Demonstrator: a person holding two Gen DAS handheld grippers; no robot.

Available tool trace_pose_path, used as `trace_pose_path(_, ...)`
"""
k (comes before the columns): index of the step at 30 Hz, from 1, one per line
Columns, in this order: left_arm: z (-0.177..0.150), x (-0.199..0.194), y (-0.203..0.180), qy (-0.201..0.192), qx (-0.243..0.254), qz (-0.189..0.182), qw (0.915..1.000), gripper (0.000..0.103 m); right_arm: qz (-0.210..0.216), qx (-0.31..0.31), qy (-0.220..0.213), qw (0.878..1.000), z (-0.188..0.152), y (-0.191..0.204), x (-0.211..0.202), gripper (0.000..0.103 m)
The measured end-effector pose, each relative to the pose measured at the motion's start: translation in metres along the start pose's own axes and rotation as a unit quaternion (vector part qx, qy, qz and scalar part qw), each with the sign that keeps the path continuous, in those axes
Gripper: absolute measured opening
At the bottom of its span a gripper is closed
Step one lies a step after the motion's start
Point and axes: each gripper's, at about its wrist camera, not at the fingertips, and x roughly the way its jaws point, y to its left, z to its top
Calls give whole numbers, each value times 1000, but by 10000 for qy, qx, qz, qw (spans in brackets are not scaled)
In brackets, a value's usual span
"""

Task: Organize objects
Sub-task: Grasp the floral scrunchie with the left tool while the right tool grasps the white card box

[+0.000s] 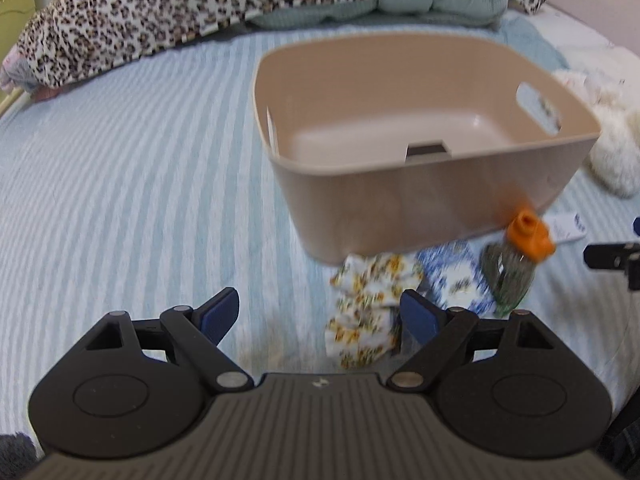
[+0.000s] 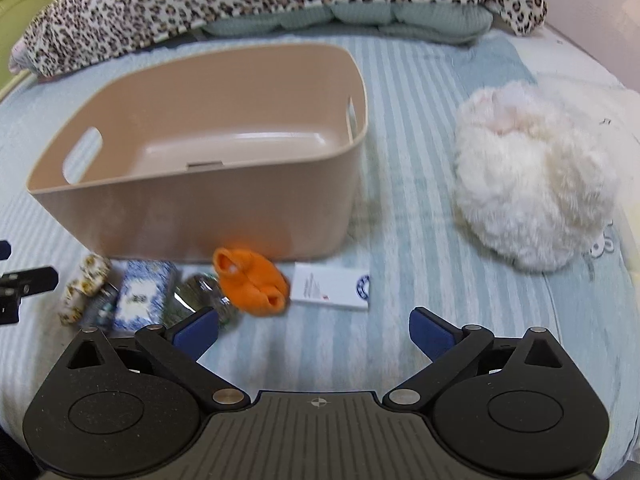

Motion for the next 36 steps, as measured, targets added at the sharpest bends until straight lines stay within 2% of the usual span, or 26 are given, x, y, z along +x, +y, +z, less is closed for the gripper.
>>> trace_pose_path(10,-9,33,11,349,-79,-100,9993,88,-176,174,361,9990,0,-10,43,103)
trace_pose_path(15,-12,52,16,478,-221,-163,9985,88,-312,183,352,9987,6,-12,59,103)
trace_pose_path(18,-13,59,21,462,-319,-250,9981,92,-344,279,403,9982,8,-15,69,103)
trace_pose_path(22,-14,63,23,372,-336,-240,9985,93,-350,406,332,9980,10,-18,76,103)
trace_pose_path(23,-15,63,24,369,-350,-239,9984,93,-391,397,288,9980,10,-17,77,100)
trace_pose_path(26,-18,60,26,334,-403,-243,9983,90,-446,252,231,9984,9,-13,77,81)
trace_pose_path(32,-24,49,30,215,-356,-212,9989,61,-381,150,220,9989,-1,-8,70,61)
trace_pose_path(34,-26,45,32,197,-349,-216,9990,43,-323,221,225,9990,-5,-10,66,57)
trace_pose_path(36,-27,42,34,196,-317,-209,9991,34,-274,282,232,9990,-9,-10,62,55)
